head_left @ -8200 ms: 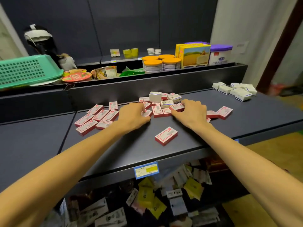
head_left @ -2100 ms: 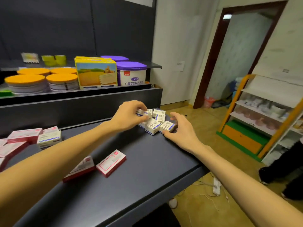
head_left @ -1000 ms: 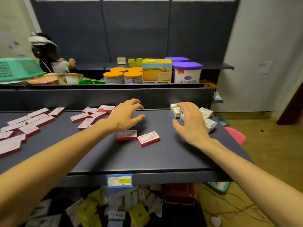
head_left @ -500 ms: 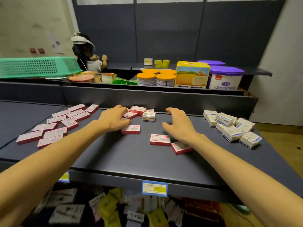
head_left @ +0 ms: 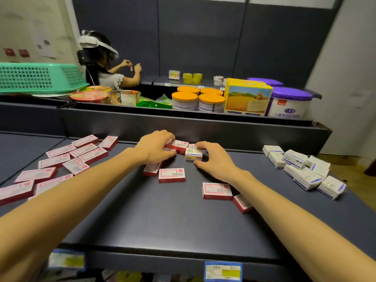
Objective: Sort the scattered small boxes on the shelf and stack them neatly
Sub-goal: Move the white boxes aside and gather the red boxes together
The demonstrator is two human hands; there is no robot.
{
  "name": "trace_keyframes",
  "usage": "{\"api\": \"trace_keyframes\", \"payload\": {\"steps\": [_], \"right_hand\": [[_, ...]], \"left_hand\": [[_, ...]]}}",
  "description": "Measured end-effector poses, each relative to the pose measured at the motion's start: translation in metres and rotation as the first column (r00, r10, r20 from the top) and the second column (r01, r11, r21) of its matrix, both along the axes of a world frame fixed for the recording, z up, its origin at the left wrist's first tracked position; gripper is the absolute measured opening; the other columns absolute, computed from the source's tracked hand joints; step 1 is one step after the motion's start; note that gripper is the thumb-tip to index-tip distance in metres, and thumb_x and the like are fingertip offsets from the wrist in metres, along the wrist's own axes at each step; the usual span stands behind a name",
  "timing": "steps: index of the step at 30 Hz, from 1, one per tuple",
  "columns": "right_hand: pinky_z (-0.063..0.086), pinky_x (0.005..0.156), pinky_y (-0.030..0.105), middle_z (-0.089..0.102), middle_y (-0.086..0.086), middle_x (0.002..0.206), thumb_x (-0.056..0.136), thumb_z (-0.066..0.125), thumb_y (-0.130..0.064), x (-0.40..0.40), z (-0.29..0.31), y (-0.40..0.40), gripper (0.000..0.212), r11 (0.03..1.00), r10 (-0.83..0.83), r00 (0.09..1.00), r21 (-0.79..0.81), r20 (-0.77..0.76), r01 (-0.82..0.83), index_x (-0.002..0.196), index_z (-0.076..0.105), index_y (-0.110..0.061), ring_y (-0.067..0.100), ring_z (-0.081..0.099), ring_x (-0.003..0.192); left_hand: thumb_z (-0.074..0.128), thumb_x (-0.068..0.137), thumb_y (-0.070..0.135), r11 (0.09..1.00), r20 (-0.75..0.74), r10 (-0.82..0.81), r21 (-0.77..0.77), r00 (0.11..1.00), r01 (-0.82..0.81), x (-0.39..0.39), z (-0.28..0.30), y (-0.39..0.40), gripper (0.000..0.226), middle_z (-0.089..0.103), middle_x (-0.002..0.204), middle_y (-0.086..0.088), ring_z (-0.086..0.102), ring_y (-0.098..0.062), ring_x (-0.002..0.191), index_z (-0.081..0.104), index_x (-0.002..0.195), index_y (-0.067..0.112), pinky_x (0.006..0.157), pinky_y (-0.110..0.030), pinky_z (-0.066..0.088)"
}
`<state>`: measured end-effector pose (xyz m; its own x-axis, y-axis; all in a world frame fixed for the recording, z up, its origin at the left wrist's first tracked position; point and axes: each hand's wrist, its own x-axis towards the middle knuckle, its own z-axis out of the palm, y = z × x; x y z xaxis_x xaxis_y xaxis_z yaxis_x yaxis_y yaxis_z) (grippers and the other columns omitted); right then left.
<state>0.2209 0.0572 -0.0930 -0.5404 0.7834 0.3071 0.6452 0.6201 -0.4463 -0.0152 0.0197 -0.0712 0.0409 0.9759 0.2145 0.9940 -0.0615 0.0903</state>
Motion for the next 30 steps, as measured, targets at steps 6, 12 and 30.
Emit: {"api": "trace_keyframes", "payload": {"steps": [6, 12, 30], "right_hand": [[0.048, 0.090, 0.028, 0.062, -0.005, 0.130, 0.087, 0.073, -0.039, 0.004, -0.008, -0.001, 0.050, 0.996, -0.074, 0.997, 0.050, -0.009, 0.075, 0.132, 0.057, -0.026, 0.011, 0.052, 0.117], [0.048, 0.087, 0.026, 0.063, -0.005, 0.128, 0.086, 0.075, -0.040, 0.015, -0.004, -0.009, 0.047, 0.994, -0.106, 0.994, 0.028, 0.002, 0.106, 0.128, 0.060, -0.026, 0.009, 0.054, 0.112], [0.050, 0.085, 0.034, 0.066, -0.005, 0.116, 0.083, 0.075, -0.039, 0.192, 0.030, -0.019, 0.041, 0.907, -0.356, 0.901, 0.141, -0.248, 0.397, 0.120, 0.066, -0.024, 0.015, 0.057, 0.105]], "left_hand": [[0.062, 0.086, 0.064, 0.998, 0.026, -0.033, 0.050, 0.999, 0.031, 0.000, -0.005, 0.012, 0.054, 0.056, 0.126, 0.001, 0.055, -0.017, 0.110, 0.061, 0.127, 0.030, 0.084, -0.034, 0.052], [0.068, 0.081, 0.066, 0.989, 0.065, -0.055, 0.141, 0.996, 0.045, 0.005, -0.006, 0.014, 0.049, 0.063, 0.109, 0.004, 0.054, -0.011, 0.092, 0.065, 0.110, 0.027, 0.071, -0.027, 0.044], [0.067, 0.082, 0.065, 0.948, 0.086, -0.215, 0.256, 0.973, 0.187, 0.151, 0.019, 0.005, 0.051, 0.064, 0.105, 0.007, 0.059, -0.013, 0.090, 0.072, 0.114, 0.026, 0.070, -0.033, 0.051]]}}
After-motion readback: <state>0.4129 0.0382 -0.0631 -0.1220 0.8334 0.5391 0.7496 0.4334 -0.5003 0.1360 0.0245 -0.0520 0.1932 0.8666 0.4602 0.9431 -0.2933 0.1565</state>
